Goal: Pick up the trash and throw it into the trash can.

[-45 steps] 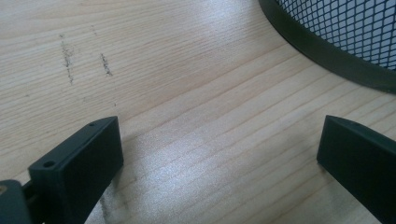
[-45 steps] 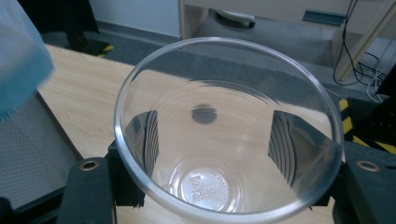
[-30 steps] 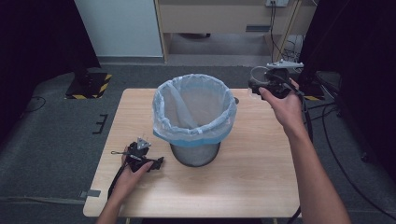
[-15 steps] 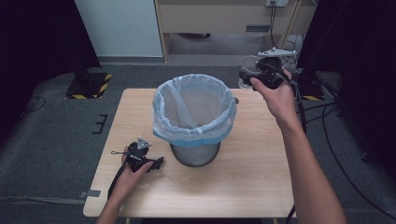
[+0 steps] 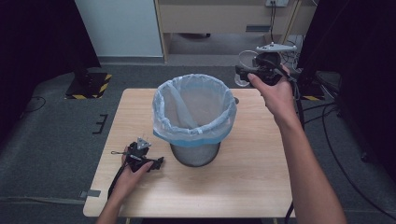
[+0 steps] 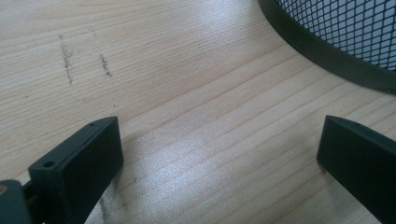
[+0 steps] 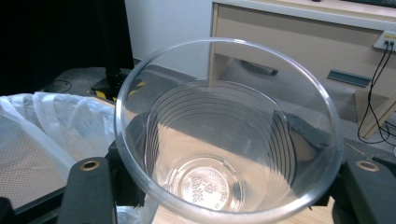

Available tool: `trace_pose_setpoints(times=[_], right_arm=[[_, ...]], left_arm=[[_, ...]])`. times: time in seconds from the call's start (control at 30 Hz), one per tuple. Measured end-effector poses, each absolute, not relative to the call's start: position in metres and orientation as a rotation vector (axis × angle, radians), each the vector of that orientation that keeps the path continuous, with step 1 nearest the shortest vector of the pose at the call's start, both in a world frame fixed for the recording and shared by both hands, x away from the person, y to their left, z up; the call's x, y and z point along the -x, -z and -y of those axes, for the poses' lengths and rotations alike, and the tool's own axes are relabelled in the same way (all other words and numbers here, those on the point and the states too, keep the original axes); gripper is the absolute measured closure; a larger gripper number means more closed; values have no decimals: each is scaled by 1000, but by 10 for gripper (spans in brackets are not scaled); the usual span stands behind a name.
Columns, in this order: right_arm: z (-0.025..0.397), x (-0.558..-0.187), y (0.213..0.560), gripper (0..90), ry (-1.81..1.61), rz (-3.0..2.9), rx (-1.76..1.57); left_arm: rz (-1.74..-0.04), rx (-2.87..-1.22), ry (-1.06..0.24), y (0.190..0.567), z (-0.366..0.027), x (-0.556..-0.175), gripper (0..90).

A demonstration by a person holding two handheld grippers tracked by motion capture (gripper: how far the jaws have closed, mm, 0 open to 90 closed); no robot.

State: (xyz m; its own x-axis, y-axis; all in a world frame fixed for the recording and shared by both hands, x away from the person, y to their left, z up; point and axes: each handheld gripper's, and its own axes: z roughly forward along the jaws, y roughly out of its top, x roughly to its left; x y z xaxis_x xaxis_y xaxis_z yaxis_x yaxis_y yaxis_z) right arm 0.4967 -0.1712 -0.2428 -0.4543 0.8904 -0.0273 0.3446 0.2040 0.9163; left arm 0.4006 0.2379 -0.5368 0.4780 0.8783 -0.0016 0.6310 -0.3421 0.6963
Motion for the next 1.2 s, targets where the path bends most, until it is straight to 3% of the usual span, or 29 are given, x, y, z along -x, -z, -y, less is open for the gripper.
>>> trace_pose_setpoints(times=[1.2], right_arm=[[115,-481,232,327,-1326,-2005,-1014]], left_arm=[[-1243,-2090,-502,537,-238,-401,0]])
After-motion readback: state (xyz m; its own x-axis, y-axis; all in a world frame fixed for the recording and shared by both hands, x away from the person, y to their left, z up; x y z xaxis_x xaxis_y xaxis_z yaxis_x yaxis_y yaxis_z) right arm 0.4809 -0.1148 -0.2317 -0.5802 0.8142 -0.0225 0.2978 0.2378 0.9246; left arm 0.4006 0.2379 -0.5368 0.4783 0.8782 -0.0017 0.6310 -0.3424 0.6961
